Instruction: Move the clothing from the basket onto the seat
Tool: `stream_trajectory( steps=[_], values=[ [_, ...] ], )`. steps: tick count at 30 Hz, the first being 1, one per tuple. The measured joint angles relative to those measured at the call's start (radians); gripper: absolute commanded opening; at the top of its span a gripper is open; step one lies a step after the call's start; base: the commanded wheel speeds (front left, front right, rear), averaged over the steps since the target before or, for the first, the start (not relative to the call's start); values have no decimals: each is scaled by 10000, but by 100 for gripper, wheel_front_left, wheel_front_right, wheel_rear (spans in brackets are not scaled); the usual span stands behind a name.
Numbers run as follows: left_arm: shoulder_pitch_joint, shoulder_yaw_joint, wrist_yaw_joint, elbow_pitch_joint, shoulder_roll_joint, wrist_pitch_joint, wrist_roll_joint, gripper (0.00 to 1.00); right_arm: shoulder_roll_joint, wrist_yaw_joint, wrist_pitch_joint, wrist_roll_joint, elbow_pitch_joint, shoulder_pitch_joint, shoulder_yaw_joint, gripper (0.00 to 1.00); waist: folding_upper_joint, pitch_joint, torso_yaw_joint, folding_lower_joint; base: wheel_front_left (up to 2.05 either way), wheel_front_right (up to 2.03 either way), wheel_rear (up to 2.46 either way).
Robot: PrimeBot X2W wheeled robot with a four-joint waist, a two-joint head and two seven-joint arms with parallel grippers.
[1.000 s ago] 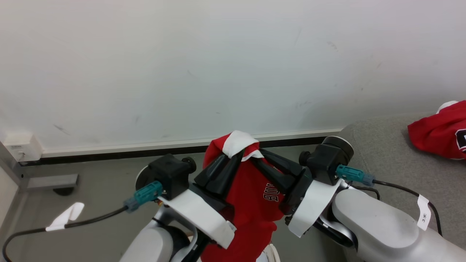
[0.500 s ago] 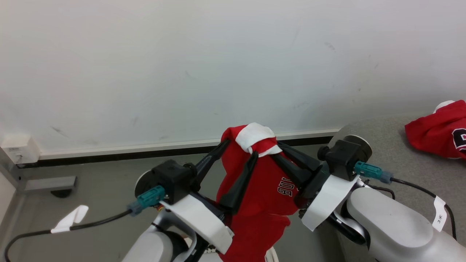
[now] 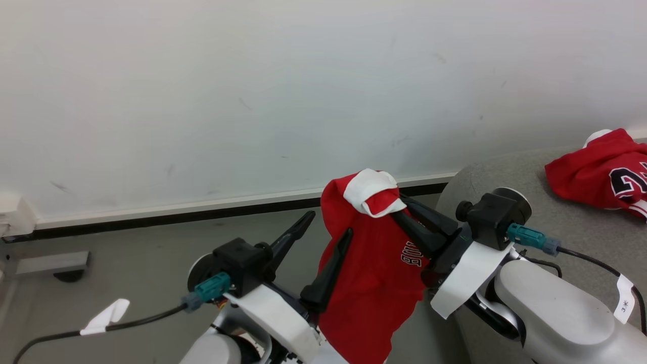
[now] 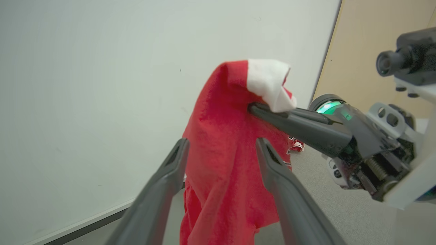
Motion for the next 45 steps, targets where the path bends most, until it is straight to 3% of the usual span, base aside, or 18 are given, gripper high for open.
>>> stream_trajectory(
  steps=[14, 35, 45],
  values=[
    [18, -58, 82, 96, 15, -104, -96, 100, -121, 0, 0, -10, -13, -35, -19, 0, 0, 148, -799, 0, 0, 0, 0],
    [-67, -314, 155, 222, -12, -301, -157, 100, -639, 2, 0, -84, -173, -153, -146, 0, 0, 484, -3400, 0, 0, 0, 0],
    [-151, -477, 157, 284, -29, -339, -171, 100, -915, 0, 0, -69, -293, -160, -203, 0, 0, 660, -4006, 0, 0, 0, 0]
  ],
)
